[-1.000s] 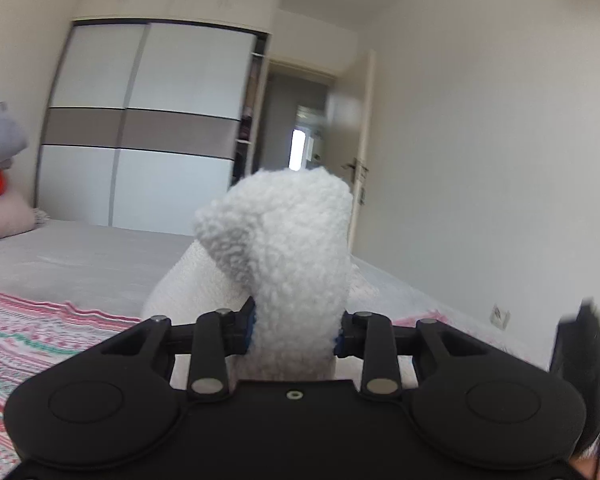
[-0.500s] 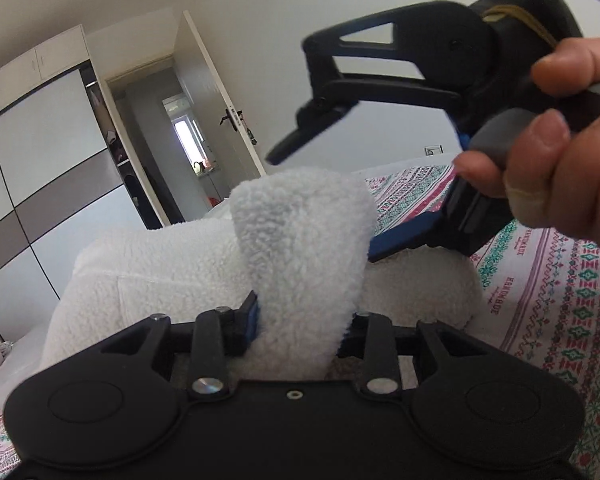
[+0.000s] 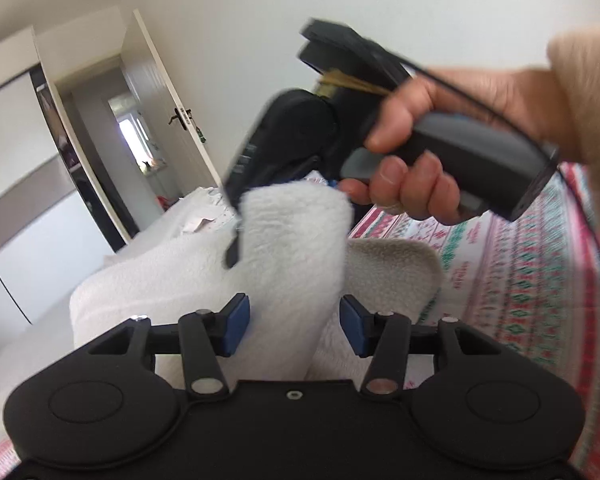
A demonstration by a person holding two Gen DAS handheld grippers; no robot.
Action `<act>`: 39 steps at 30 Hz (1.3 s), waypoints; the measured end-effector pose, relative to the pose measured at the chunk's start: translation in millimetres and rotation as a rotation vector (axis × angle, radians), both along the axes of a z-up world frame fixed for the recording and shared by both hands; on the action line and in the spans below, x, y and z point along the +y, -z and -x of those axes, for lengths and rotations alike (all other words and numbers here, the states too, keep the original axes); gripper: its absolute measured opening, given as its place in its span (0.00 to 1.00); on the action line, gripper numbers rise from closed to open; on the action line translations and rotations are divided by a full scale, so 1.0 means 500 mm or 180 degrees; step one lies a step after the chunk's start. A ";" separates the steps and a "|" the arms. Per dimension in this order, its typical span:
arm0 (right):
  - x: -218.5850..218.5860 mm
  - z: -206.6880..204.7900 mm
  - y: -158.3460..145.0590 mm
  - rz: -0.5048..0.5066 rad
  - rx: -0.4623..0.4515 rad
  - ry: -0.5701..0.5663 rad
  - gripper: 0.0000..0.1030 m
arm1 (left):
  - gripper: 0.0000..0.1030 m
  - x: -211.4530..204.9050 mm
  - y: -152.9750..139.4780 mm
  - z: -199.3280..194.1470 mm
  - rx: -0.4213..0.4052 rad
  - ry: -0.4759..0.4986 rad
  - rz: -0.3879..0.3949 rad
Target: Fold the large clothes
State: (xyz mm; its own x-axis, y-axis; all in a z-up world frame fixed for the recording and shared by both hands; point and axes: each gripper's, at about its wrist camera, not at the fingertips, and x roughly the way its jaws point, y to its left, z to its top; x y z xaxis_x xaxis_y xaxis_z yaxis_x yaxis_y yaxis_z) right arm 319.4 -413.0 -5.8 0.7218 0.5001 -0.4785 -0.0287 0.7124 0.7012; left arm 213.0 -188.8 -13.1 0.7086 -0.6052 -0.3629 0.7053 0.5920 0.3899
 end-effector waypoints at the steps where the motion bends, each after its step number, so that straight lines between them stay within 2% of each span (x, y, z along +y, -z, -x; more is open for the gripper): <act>1: 0.007 0.011 -0.007 0.0121 -0.0037 0.0025 0.34 | 0.60 0.022 -0.010 0.005 0.0070 -0.0008 0.0074; 2: 0.012 0.020 -0.015 0.0203 -0.0069 0.0045 0.33 | 0.68 0.044 -0.020 0.007 0.0154 -0.0024 0.0173; 6: 0.031 0.061 -0.071 0.0392 -0.0344 0.0065 0.30 | 0.79 0.143 -0.068 -0.018 0.0714 -0.0160 0.0810; 8: 0.031 0.077 -0.111 0.0451 -0.0555 0.0048 0.29 | 0.91 0.187 -0.091 -0.044 0.0956 -0.0291 0.1168; 10: 0.017 0.096 -0.148 0.0474 -0.0752 0.0078 0.28 | 0.95 0.218 -0.105 -0.074 0.1170 -0.0446 0.1430; 13: -0.029 0.114 -0.166 0.0402 -0.0835 0.0182 0.28 | 0.97 0.241 -0.107 -0.126 0.1496 -0.0692 0.1625; 17: -0.103 0.111 -0.102 0.0177 -0.0629 0.0366 0.28 | 0.98 0.233 -0.071 -0.186 0.1993 -0.0835 0.1837; 22: -0.158 0.088 0.053 -0.0138 -0.0122 0.0492 0.29 | 0.98 0.203 0.000 -0.231 0.2531 -0.0998 0.2078; 24: -0.178 0.090 0.114 -0.0409 -0.0104 0.0527 0.31 | 1.00 0.195 0.019 -0.242 0.2712 -0.0978 0.2175; 26: -0.194 0.096 0.147 -0.0711 -0.0143 0.0552 0.36 | 1.00 0.197 0.031 -0.253 0.2852 -0.0985 0.2333; 27: -0.198 0.098 0.155 -0.0741 -0.0145 0.0566 0.49 | 1.00 0.198 0.033 -0.258 0.2877 -0.0995 0.2378; 28: -0.199 0.100 0.158 -0.0677 -0.0104 0.0611 0.73 | 1.00 0.201 0.034 -0.264 0.2924 -0.0991 0.2417; 29: -0.199 0.101 0.159 -0.0606 -0.0046 0.0640 0.81 | 1.00 0.207 0.035 -0.270 0.2990 -0.0977 0.2450; 30: -0.199 0.101 0.164 -0.0653 -0.0039 0.0602 0.82 | 1.00 0.211 0.040 -0.274 0.3039 -0.0960 0.2464; 32: -0.204 0.094 0.190 -0.1013 0.0050 0.0471 0.82 | 1.00 0.222 0.053 -0.279 0.3166 -0.0937 0.2533; 35: -0.196 0.093 0.227 -0.1509 0.0047 0.0349 0.72 | 0.99 0.241 0.082 -0.285 0.3395 -0.0959 0.2775; 36: -0.189 0.095 0.234 -0.1682 0.0028 0.0330 0.65 | 0.98 0.245 0.078 -0.276 0.3372 -0.0974 0.2819; 37: -0.181 0.099 0.237 -0.1789 0.0006 0.0308 0.63 | 0.94 0.249 0.071 -0.264 0.3302 -0.0987 0.2838; 39: -0.169 0.116 0.226 -0.1758 -0.0102 0.0291 0.62 | 0.87 0.258 0.047 -0.235 0.3124 -0.0987 0.2791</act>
